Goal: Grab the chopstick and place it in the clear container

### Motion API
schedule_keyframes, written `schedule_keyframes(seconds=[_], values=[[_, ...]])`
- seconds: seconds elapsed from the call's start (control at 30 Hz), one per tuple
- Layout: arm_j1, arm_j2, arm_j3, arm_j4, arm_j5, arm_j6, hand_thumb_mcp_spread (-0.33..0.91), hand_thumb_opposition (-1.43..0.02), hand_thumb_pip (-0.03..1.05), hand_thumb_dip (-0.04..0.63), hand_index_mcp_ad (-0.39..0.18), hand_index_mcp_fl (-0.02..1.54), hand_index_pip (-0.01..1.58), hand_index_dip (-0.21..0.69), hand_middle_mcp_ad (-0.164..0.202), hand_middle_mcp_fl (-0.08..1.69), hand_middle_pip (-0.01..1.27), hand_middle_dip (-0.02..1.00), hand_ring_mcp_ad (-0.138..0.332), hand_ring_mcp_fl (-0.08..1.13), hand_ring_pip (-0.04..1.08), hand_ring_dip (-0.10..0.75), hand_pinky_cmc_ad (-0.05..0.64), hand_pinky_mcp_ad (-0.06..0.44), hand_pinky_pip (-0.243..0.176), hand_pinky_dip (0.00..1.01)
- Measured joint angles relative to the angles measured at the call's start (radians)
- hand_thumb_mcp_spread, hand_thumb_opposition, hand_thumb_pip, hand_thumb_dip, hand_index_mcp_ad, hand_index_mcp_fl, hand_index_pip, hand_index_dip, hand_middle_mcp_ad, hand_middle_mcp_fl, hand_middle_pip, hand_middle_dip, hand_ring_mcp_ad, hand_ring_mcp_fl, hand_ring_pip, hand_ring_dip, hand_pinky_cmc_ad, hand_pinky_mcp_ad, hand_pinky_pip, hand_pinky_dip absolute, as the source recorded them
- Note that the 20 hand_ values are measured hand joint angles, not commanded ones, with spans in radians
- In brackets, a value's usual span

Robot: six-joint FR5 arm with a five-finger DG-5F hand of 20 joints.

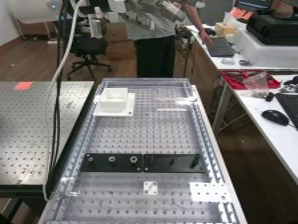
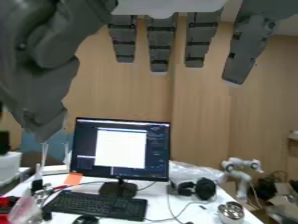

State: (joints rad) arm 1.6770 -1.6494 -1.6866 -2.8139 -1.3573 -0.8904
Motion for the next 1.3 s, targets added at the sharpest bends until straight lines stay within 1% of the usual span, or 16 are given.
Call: schedule_keyframes(seconds=[0.03, 0.07, 0.1, 0.17, 0.2, 0.27, 0.3, 0.43, 0.5, 0.7, 0.77, 0.83, 0.9, 0.97, 1.0, 1.3], values=[[0.001, 0.000, 0.000, 0.001, -0.002, -0.004, 0.02, -0.76, 0.81, 0.126, -0.106, 0.06, 0.10, 0.019, 0.049, 0.07, 0.10, 0.33, 0.140, 0.03, 0.09, 0.195, 0.356, 0.339, -0.012, 0.40], [0.004, -0.001, 0.000, 0.004, 0.006, -0.013, 0.00, -0.76, 0.81, 0.126, -0.106, 0.06, 0.10, 0.002, 0.049, 0.07, 0.10, 0.32, 0.140, 0.03, 0.09, 0.199, 0.360, 0.349, -0.012, 0.40], [0.008, -0.003, 0.001, 0.008, 0.029, -0.025, -0.01, -0.76, 0.81, 0.126, -0.106, 0.06, 0.10, -0.003, 0.051, 0.07, 0.11, 0.31, 0.140, 0.03, 0.09, 0.180, 0.360, 0.344, -0.012, 0.40], [0.012, -0.006, 0.003, 0.014, 0.074, -0.040, -0.03, -0.77, 0.81, 0.093, -0.101, 0.06, 0.10, -0.042, 0.054, 0.07, 0.10, 0.27, 0.140, 0.03, 0.09, 0.164, 0.356, 0.349, -0.012, 0.38], [0.014, -0.009, 0.005, 0.018, 0.096, -0.046, -0.04, -0.79, 0.82, 0.093, -0.098, 0.06, 0.10, -0.040, 0.072, 0.07, 0.11, 0.27, 0.143, 0.03, 0.10, 0.164, 0.356, 0.346, -0.012, 0.37], [0.017, -0.016, 0.010, 0.022, 0.112, -0.054, -0.06, -0.82, 0.90, 0.091, -0.089, 0.06, 0.10, -0.059, 0.080, 0.07, 0.12, 0.27, 0.145, 0.04, 0.10, 0.152, 0.353, 0.349, -0.012, 0.36], [0.019, -0.020, 0.012, 0.023, 0.112, -0.057, -0.07, -0.82, 0.91, 0.091, -0.101, 0.06, 0.10, -0.056, 0.080, 0.07, 0.12, 0.27, 0.143, 0.04, 0.10, 0.152, 0.353, 0.346, -0.012, 0.36], [0.021, -0.034, 0.023, 0.025, 0.129, -0.066, -0.11, -0.89, 0.91, 0.077, -0.101, 0.06, 0.10, -0.119, 0.077, 0.07, 0.12, 0.25, 0.140, 0.04, 0.10, 0.147, 0.351, 0.346, -0.010, 0.36], [0.020, -0.042, 0.029, 0.029, 0.138, -0.067, -0.14, -0.91, 0.96, 0.077, -0.103, 0.06, 0.10, -0.143, 0.084, 0.07, 0.12, 0.25, 0.138, 0.04, 0.10, 0.131, 0.353, 0.346, -0.012, 0.36], [0.018, -0.052, 0.037, 0.036, 0.131, -0.069, -0.16, -0.96, 0.96, 0.077, -0.087, 0.06, 0.10, -0.143, 0.084, 0.07, 0.12, 0.24, 0.141, 0.05, 0.10, 0.129, 0.346, 0.349, -0.010, 0.36], [0.018, -0.054, 0.038, 0.034, 0.115, -0.068, -0.18, -0.97, 0.96, 0.077, -0.086, 0.06, 0.10, -0.157, 0.086, 0.07, 0.12, 0.23, 0.140, 0.05, 0.10, 0.129, 0.346, 0.349, -0.010, 0.36], [0.018, -0.056, 0.039, 0.034, 0.104, -0.067, -0.18, -0.98, 0.98, 0.077, -0.087, 0.06, 0.10, -0.166, 0.086, 0.07, 0.12, 0.23, 0.140, 0.05, 0.10, 0.129, 0.346, 0.349, -0.010, 0.36], [0.019, -0.059, 0.040, 0.036, 0.107, -0.066, -0.18, -0.99, 1.02, 0.079, -0.086, 0.06, 0.10, -0.164, 0.086, 0.07, 0.12, 0.23, 0.140, 0.05, 0.10, 0.129, 0.346, 0.349, -0.010, 0.36], [0.022, -0.062, 0.040, 0.039, 0.109, -0.066, -0.19, -1.00, 1.02, 0.079, -0.086, 0.06, 0.10, -0.162, 0.086, 0.07, 0.12, 0.23, 0.140, 0.05, 0.10, 0.129, 0.346, 0.349, -0.010, 0.36], [0.023, -0.063, 0.040, 0.040, 0.111, -0.066, -0.20, -1.01, 1.02, 0.079, -0.086, 0.06, 0.10, -0.180, 0.086, 0.07, 0.12, 0.24, 0.140, 0.05, 0.10, 0.129, 0.346, 0.349, -0.010, 0.36], [0.033, -0.074, 0.050, 0.044, 0.124, -0.065, -0.20, -1.02, 1.02, 0.079, -0.086, 0.06, 0.10, -0.182, 0.086, 0.07, 0.13, 0.24, 0.140, 0.05, 0.11, 0.126, 0.347, 0.349, -0.010, 0.37]])
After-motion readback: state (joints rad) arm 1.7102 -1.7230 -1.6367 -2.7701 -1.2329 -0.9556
